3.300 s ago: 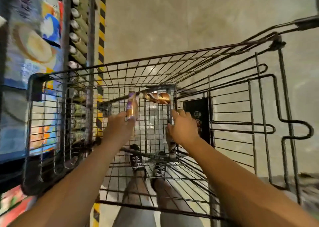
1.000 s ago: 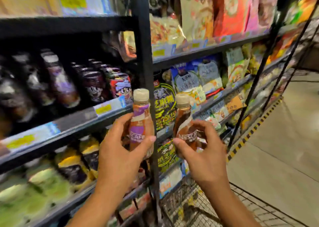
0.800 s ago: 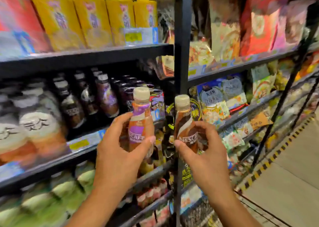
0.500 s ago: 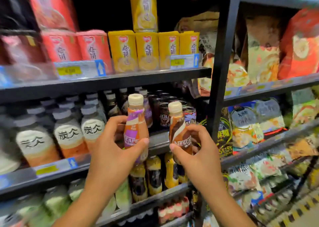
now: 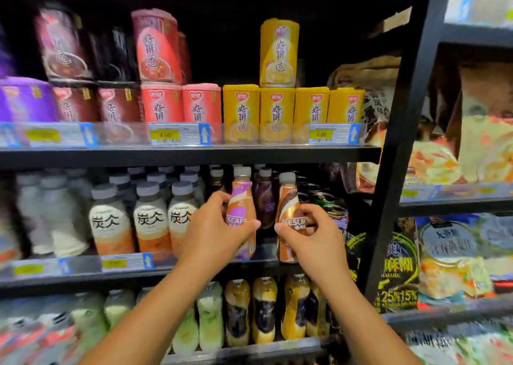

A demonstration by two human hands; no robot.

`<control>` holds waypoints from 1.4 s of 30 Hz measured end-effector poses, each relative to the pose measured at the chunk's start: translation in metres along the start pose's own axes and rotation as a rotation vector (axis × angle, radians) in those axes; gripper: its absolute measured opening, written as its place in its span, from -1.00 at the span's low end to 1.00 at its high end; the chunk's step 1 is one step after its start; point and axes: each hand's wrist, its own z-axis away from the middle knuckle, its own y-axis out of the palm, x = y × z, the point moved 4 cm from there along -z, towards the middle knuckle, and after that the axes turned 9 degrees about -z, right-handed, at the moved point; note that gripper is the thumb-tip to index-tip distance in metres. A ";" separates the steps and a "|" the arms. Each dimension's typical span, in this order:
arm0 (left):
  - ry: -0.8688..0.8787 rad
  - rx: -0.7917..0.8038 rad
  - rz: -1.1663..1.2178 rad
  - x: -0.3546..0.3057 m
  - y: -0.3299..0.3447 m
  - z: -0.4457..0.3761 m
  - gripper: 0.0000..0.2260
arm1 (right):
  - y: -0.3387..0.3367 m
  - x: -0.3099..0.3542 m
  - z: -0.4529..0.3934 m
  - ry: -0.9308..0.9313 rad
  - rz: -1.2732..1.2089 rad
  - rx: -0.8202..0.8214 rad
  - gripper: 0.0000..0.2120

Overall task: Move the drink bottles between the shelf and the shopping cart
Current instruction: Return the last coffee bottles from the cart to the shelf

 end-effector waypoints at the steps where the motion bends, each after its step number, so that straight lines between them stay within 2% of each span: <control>1: -0.010 -0.004 -0.021 0.000 0.005 -0.003 -0.59 | -0.002 -0.001 -0.003 0.002 -0.014 0.007 -0.62; 9: -0.077 -0.032 -0.175 -0.010 0.024 -0.031 -0.48 | -0.013 -0.012 -0.021 0.012 -0.075 0.012 -0.67; 15: -0.136 -0.013 -0.208 -0.013 0.042 -0.046 -0.52 | -0.010 -0.013 -0.032 -0.007 -0.027 -0.004 -0.65; 21: -0.116 0.116 -0.288 -0.015 0.077 -0.054 -0.64 | -0.011 -0.017 -0.037 -0.014 -0.001 -0.013 -0.62; 28: -0.074 0.182 -0.465 -0.023 0.100 -0.051 -0.52 | -0.016 -0.027 -0.040 -0.014 -0.013 -0.054 -0.58; 32: -0.062 0.262 -0.442 -0.025 0.107 -0.052 -0.58 | -0.015 -0.024 -0.043 -0.024 0.002 -0.073 -0.56; 38: -0.015 0.294 -0.194 -0.017 0.095 -0.050 -0.74 | -0.007 -0.018 -0.047 -0.044 0.021 -0.081 -0.50; 42: -0.010 0.262 -0.280 -0.014 0.092 -0.049 -0.74 | 0.001 -0.013 -0.048 -0.048 0.045 -0.073 -0.49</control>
